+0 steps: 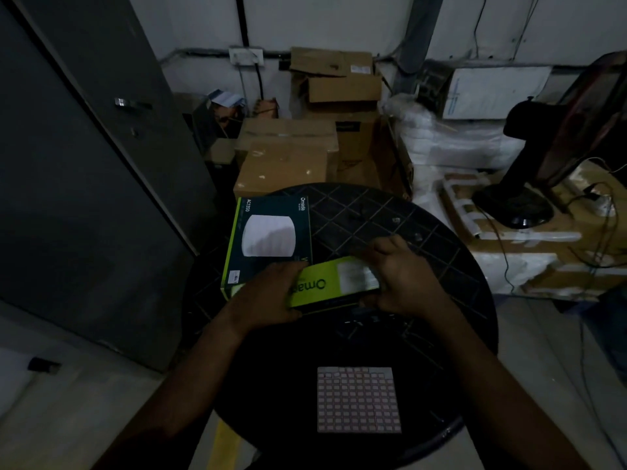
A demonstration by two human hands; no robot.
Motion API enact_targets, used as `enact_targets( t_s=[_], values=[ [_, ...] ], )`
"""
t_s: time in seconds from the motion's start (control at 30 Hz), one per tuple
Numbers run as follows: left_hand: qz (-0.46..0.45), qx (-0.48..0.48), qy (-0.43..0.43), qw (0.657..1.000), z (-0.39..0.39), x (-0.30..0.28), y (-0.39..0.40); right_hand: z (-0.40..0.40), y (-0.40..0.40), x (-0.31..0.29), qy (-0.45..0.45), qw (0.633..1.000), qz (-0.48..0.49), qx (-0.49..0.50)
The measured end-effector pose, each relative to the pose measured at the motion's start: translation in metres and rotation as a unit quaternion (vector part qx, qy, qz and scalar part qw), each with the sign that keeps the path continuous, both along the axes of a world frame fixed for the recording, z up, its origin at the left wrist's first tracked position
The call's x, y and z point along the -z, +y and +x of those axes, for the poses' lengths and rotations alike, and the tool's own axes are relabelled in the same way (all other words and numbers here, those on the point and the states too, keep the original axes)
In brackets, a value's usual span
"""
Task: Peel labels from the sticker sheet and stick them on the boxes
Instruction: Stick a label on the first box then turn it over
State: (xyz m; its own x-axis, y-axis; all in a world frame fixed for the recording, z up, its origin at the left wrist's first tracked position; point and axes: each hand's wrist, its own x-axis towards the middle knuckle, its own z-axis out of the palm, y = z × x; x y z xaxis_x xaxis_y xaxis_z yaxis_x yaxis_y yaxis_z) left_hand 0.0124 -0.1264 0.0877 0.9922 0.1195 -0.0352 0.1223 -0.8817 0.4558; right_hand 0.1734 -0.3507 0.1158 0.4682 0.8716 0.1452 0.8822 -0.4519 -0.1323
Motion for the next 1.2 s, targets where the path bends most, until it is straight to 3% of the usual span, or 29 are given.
enact_targets(
  t_s=[0.2, 0.37, 0.53, 0.7, 0.8, 1.0, 1.2],
  values=[
    [-0.096, 0.018, -0.048, 0.994, 0.021, -0.012, -0.012, -0.013, 0.011, -0.011, 0.056, 0.992, 0.103, -0.039],
    [-0.187, -0.019, -0.091, 0.978, 0.003, -0.017, 0.006, 0.008, -0.024, -0.006, 0.220, 0.972, 0.080, -0.020],
    [-0.273, -0.051, -0.128, 0.952, -0.004, -0.014, 0.007, 0.012, -0.028, -0.014, 0.096, 0.991, 0.082, -0.037],
    [-0.291, -0.028, -0.191, 0.937, -0.009, -0.025, 0.003, 0.010, -0.010, -0.032, -0.043, 0.998, -0.009, -0.046],
    [-0.242, -0.019, -0.190, 0.951, -0.009, -0.018, 0.012, 0.010, 0.002, -0.031, -0.065, 0.995, -0.052, -0.055],
    [-0.237, -0.049, -0.151, 0.958, -0.012, 0.006, 0.015, 0.007, 0.004, 0.000, -0.058, 0.995, -0.062, -0.054],
    [-0.244, -0.106, -0.184, 0.946, -0.020, 0.024, 0.014, -0.014, 0.008, 0.021, -0.048, 0.996, 0.050, -0.048]
  ],
)
